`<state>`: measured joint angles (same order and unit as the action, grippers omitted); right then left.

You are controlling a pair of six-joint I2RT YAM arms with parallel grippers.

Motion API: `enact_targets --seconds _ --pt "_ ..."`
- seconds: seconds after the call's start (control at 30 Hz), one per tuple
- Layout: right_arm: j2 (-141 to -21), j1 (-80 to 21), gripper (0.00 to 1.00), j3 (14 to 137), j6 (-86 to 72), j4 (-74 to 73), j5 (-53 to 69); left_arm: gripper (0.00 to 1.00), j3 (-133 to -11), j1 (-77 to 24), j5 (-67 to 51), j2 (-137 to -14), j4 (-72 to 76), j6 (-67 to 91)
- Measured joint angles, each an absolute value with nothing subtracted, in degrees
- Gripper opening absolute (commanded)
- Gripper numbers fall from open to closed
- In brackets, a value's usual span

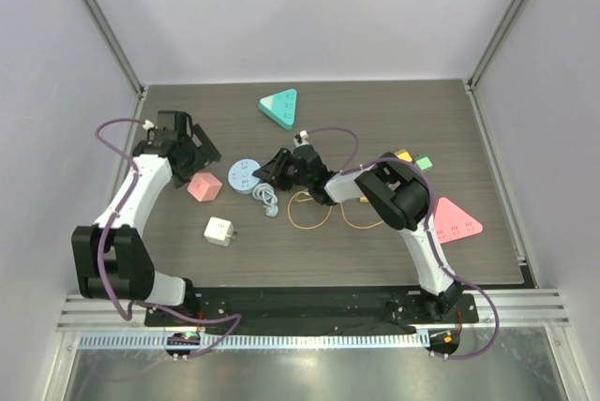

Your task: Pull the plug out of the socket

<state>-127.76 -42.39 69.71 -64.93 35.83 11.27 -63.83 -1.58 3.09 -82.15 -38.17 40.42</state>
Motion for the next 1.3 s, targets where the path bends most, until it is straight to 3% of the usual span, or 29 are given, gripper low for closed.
enact_targets --seconds 0.37,0.73,1.0,1.1,1.2,1.23,1.3 --pt "-129.91 -41.54 0.01 76.86 -64.10 29.61 10.94 0.96 -63.88 -4.93 2.20 -74.11 -36.56 38.54" --pt "-146.21 -38.02 0.01 111.42 -58.61 12.53 7.60 0.96 -63.86 -5.23 -2.00 -70.00 -36.10 38.68" --pt "-162.67 -37.08 0.01 136.81 -60.64 11.73 2.02 0.96 -63.86 -5.23 -2.57 -67.02 -35.20 38.81" --pt "-165.56 -37.36 0.08 140.42 -61.87 13.17 -0.71 0.95 -63.86 -5.23 -3.05 -67.70 -35.09 38.85" --pt "-166.30 -37.93 0.29 141.67 -61.69 13.50 -3.53 0.95 -63.86 -5.23 -3.29 -68.23 -34.98 38.94" --pt "-166.30 -38.17 0.41 141.93 -61.32 13.39 -4.38 0.95 -63.86 -5.23 -3.38 -68.34 -34.98 38.96" --pt "-166.30 -38.54 0.48 142.52 -60.60 12.71 -5.34 0.95 -63.86 -5.23 -3.75 -68.51 -34.96 38.98"
